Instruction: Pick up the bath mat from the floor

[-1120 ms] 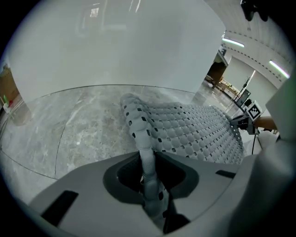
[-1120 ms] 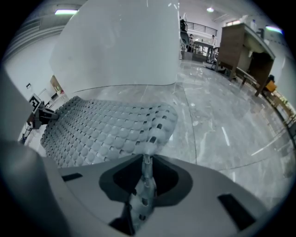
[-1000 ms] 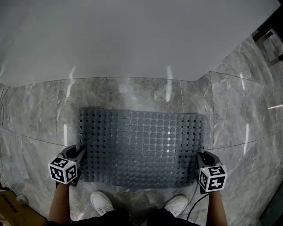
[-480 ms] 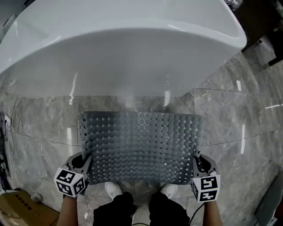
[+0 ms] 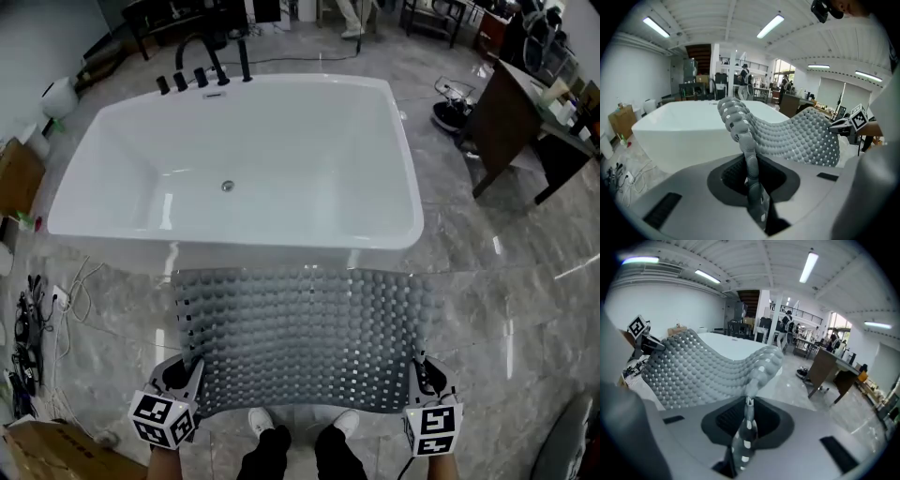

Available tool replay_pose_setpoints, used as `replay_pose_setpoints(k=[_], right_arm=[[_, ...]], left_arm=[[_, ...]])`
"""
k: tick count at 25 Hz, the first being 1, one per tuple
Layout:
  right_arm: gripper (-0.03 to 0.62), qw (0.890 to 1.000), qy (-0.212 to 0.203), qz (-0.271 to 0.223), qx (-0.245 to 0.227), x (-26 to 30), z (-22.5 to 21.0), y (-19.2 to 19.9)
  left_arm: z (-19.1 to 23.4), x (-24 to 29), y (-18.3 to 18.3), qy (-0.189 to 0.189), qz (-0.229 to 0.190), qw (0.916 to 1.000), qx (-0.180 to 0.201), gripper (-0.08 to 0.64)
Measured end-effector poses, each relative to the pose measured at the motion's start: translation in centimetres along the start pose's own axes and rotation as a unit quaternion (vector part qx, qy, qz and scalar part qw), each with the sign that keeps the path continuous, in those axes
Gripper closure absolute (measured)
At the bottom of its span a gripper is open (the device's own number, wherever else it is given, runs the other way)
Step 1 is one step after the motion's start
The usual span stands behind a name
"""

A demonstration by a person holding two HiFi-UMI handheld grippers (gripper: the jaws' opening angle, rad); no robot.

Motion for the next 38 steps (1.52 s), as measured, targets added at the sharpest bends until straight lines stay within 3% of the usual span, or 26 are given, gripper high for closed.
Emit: replay_pose_setpoints(k=[6,11,19,28,38], right_arm=[[0.528,0.997,0.008,-0.079,-0.023,-10.7,-3.1,-13.4],[0.528,0.988,0.032,-0.147,-0.03,-17.6,-3.8,-19.7],[0.528,0.969,0.074,-0.234,-0.007,-24.3,-4.3,-23.2],[0.525,0.946,0.112,-0.304,-0.002,-29.0,-5.5,-25.4],[0.523,0.942,0.126,-0.312,0.004,-29.6,-5.5,-25.2]], left_arm=[[-0.8,-12.2,-12.4,-0.026,-0.074,0.9968,0.017,0.502],[-0.5,-19.9,-17.9,-0.054,-0.136,0.9886,0.035,0.502],[-2.1,-26.7,-23.1,-0.082,-0.233,0.9672,0.059,0.502],[-2.5,-31.4,-25.4,-0.1,-0.307,0.9434,0.075,0.502],[-2.7,-31.9,-25.7,-0.105,-0.317,0.9382,0.088,0.502]])
Point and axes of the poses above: the fingertips, and each gripper's own axes: x forward along the fingers, z to its left, y out of its underside, the point moved 9 cm from there along -x, backward along the fingers, and after that the axes turned 1 degree about x, right-handed, at the moved point
